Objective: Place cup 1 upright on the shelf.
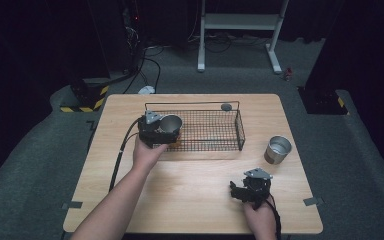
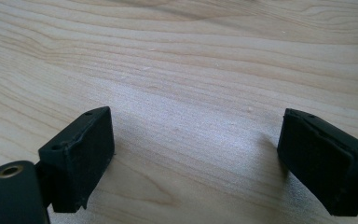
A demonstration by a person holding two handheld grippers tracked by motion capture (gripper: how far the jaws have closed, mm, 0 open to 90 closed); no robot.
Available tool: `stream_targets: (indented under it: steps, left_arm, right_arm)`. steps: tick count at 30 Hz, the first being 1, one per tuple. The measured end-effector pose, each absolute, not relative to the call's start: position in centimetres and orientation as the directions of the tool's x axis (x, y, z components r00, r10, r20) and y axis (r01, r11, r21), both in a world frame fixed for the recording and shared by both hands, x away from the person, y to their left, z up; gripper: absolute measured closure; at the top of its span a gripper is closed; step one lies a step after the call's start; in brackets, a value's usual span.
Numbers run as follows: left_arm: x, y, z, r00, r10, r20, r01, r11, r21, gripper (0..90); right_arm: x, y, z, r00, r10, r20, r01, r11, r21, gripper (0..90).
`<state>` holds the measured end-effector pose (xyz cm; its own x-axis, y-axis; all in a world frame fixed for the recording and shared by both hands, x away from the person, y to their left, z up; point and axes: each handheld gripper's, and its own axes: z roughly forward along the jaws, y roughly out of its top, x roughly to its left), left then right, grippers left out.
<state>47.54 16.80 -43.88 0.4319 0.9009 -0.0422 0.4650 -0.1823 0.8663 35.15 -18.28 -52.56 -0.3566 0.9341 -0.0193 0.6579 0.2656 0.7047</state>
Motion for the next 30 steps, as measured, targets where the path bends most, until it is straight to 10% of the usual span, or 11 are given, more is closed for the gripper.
stream_targets:
  steps: [30]
  left_arm:
    - [44.0,17.8,-42.9,0.488,0.868,-0.091,0.442,-0.156,0.883,0.7]
  right_arm:
    - [35.1,-18.3,-52.6,-0.356,0.934,-0.019,0.658,0.266,0.705,10.8]
